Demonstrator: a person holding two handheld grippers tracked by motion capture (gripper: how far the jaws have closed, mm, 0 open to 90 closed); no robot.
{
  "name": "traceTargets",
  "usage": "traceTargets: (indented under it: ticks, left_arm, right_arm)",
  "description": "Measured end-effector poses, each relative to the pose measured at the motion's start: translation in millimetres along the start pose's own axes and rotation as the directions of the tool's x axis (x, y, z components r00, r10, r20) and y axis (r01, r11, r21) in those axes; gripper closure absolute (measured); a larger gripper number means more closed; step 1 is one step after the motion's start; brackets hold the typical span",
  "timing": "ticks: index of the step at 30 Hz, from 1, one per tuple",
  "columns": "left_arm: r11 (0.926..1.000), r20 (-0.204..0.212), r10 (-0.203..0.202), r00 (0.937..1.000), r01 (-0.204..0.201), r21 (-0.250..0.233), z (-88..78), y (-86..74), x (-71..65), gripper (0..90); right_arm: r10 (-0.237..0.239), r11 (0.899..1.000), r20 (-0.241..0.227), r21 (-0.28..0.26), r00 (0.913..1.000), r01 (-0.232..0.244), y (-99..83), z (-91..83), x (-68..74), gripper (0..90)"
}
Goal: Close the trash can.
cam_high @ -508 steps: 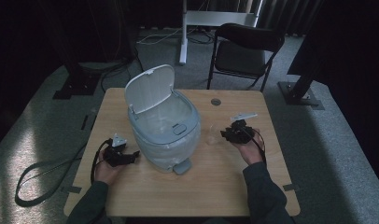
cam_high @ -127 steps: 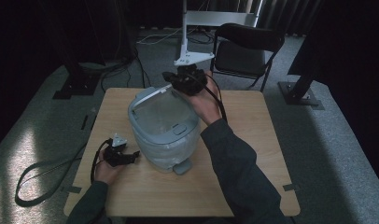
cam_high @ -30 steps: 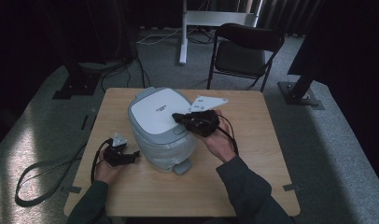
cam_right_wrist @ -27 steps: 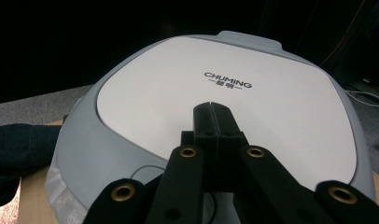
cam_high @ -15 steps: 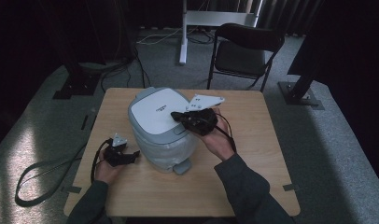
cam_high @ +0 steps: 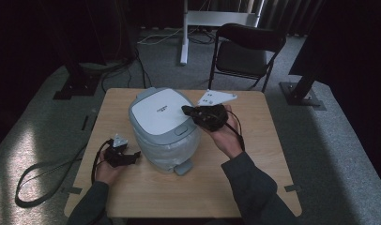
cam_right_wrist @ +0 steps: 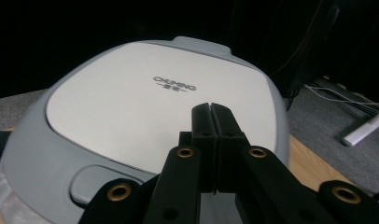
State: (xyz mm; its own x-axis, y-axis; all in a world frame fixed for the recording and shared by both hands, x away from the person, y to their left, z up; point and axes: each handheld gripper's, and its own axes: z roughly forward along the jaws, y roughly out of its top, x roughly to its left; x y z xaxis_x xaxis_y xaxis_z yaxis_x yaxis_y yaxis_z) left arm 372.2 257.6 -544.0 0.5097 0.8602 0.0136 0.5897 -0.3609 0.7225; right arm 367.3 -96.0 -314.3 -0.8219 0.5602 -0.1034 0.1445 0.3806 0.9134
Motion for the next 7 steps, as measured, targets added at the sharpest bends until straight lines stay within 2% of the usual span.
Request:
traceTargets:
  ticks: [7]
  left_arm:
    - [1.0, 0.0, 0.0, 1.0, 0.0, 0.0, 0.0, 0.0, 0.1, 25.2]
  right_arm:
    - [0.014, 1.0, 0.031, 0.002, 0.9994, -0.015, -3.6, -6.0, -7.7, 87.0]
